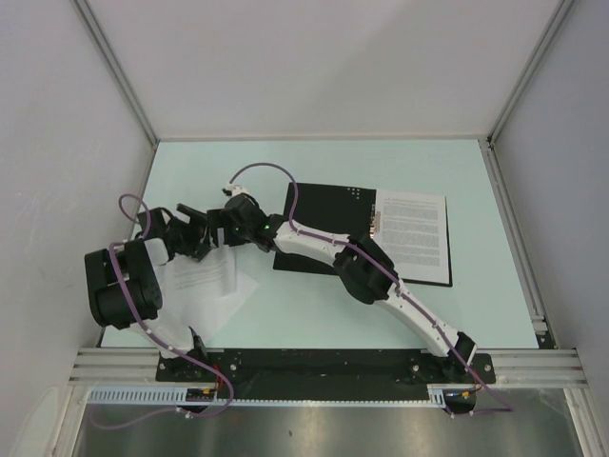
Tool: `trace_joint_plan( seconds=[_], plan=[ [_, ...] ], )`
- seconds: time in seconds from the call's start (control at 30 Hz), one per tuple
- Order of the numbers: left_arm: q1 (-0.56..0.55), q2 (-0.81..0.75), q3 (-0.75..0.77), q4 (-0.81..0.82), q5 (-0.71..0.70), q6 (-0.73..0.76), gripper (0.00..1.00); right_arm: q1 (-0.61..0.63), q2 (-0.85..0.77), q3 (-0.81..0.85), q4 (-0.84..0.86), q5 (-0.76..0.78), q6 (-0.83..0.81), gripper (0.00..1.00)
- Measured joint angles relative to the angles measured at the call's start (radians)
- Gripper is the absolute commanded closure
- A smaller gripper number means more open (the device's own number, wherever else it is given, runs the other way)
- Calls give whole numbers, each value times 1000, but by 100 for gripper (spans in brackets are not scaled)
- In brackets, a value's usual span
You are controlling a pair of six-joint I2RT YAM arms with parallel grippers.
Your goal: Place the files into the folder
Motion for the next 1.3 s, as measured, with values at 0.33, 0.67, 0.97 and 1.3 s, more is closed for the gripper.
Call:
trace_joint_plan(
  seconds=[0.33, 0.67, 0.97, 1.3],
  plan=[
    [-19, 3, -36, 57, 64, -13, 1, -7, -108, -283, 280, -116, 54, 4],
    [-66, -10, -111, 132, 142, -113, 0, -57, -192, -493, 441, -268, 236, 6],
    [-77, -24, -117, 99, 151, -127, 0, -63, -220, -568, 490, -260, 278, 32],
    [-79, -37, -116, 72, 151, -117, 1, -66, -200, -574, 478, -212, 207, 72]
  ],
)
